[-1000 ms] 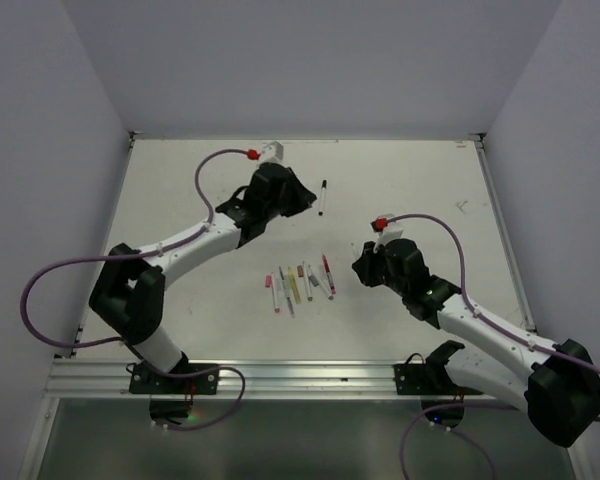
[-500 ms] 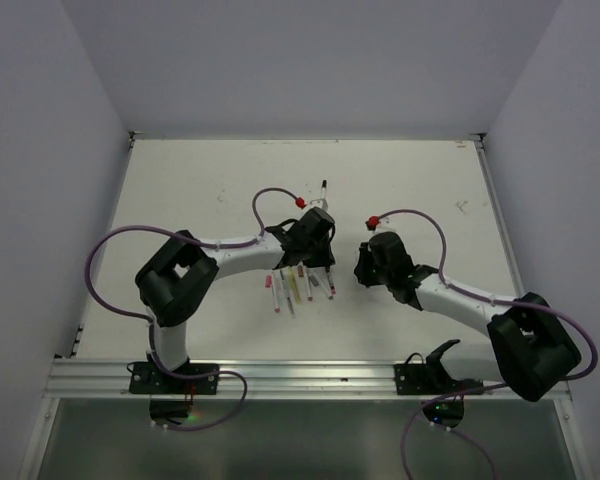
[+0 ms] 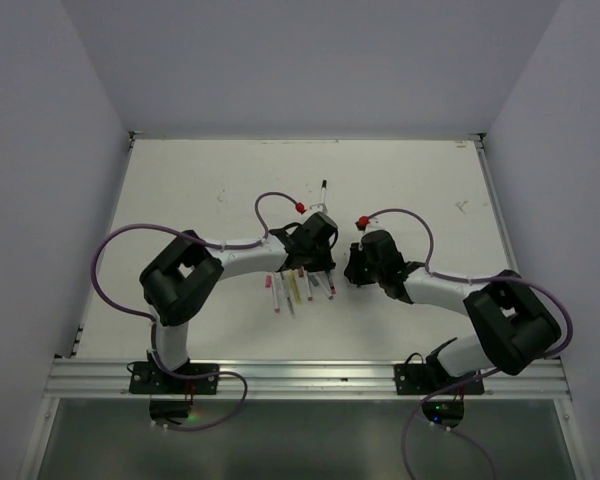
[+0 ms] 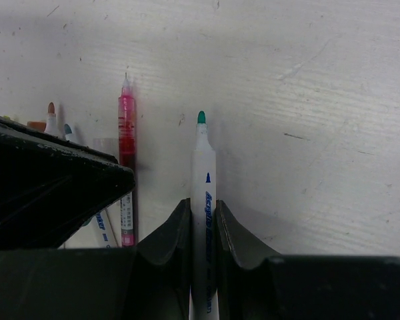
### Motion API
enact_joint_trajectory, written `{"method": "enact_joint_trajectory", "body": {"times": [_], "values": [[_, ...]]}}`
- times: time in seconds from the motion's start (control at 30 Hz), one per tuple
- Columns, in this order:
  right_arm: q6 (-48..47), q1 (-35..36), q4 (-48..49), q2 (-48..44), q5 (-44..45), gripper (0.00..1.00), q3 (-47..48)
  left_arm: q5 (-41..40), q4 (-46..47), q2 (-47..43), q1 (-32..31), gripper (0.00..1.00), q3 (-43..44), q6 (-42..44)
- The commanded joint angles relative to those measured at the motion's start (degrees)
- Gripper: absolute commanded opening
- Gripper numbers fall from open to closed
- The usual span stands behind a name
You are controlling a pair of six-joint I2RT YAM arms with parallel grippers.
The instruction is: Open the pen caps
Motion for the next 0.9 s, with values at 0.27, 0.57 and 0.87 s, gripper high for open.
{"method": "enact_joint_trajectory", "body": {"times": [0.27, 0.57, 0.87], "values": [[-0.6, -0.2, 6.3, 3.1, -2.2, 0.00, 1.3, -1.7, 1.2, 1.4, -0.4, 0.25, 2.6, -2.6], [-1.0, -0.2, 6.6, 4.5, -2.6, 0.01, 1.3, -2.5, 0.2, -0.8, -0.4, 0.29, 2.3, -2.8], [-1.1, -0.2, 5.6, 4.2, -4.2, 0.25, 1.5, -11.8, -4.8, -12.2, -0.2, 0.37, 0.2, -0.4]]}}
